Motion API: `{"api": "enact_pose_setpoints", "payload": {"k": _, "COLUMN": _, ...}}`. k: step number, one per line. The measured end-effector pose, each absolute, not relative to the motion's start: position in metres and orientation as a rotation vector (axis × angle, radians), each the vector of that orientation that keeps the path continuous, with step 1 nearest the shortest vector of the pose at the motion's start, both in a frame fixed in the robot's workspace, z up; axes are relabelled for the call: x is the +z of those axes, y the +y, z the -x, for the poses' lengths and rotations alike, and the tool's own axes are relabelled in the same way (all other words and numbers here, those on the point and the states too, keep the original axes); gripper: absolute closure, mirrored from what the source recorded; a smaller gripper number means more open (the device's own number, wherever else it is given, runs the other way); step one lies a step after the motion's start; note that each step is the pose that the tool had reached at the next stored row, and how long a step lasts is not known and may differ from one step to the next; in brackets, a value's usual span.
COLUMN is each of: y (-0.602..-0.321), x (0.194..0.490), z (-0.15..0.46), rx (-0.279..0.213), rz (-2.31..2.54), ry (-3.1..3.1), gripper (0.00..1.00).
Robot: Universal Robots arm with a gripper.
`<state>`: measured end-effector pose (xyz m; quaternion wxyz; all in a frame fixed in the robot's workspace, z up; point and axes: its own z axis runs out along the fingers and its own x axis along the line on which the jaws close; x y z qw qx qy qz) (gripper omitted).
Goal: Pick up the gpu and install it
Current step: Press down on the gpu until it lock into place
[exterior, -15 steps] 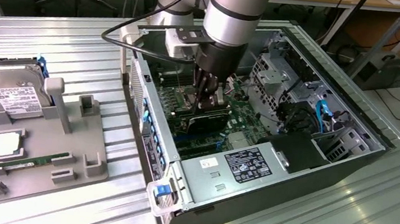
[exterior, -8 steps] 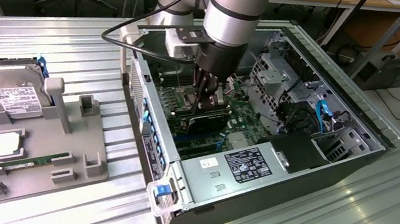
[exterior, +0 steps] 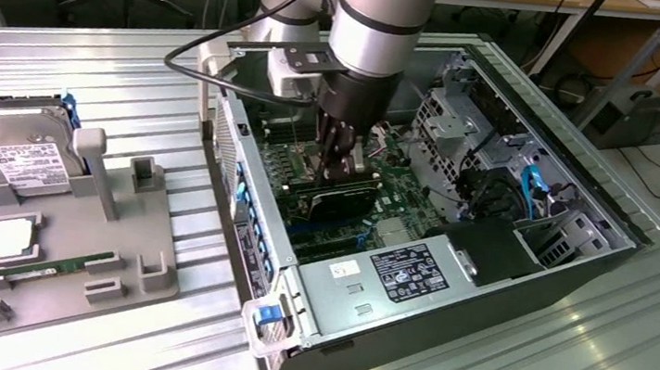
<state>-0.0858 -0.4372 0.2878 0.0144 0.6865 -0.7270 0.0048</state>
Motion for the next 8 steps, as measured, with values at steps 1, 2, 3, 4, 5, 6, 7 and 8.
{"api": "enact_pose_setpoints", "payload": {"k": 1, "y": -0.4372, "x": 0.287, "z": 0.086, "rx": 0.017, "rz": -2.139, "ry": -2.262, "gripper": 0.89}}
{"api": "enact_pose_setpoints", "payload": {"k": 2, "y": -0.4372, "x": 0.2861, "z": 0.0864, "rx": 0.019, "rz": -2.14, "ry": -2.261, "gripper": 0.89}}
{"api": "enact_pose_setpoints", "payload": {"k": 3, "y": -0.4372, "x": 0.2853, "z": 0.0867, "rx": 0.02, "rz": -2.141, "ry": -2.259, "gripper": 0.89}}
{"api": "enact_pose_setpoints", "payload": {"k": 4, "y": -0.4372, "x": 0.2838, "z": 0.087, "rx": 0.022, "rz": -2.142, "ry": -2.257, "gripper": 0.89}}
{"api": "enact_pose_setpoints", "payload": {"k": 5, "y": -0.4372, "x": 0.2828, "z": 0.0872, "rx": 0.022, "rz": -2.143, "ry": -2.255, "gripper": 0.89}}
{"api": "enact_pose_setpoints", "payload": {"k": 6, "y": -0.4372, "x": 0.2817, "z": 0.0872, "rx": 0.023, "rz": -2.145, "ry": -2.254, "gripper": 0.89}}
{"api": "enact_pose_setpoints", "payload": {"k": 7, "y": -0.4372, "x": 0.2797, "z": 0.0873, "rx": 0.024, "rz": -2.147, "ry": -2.251, "gripper": 0.89}}
{"api": "enact_pose_setpoints", "payload": {"k": 8, "y": -0.4372, "x": 0.2786, "z": 0.0873, "rx": 0.024, "rz": -2.148, "ry": -2.25, "gripper": 0.89}}
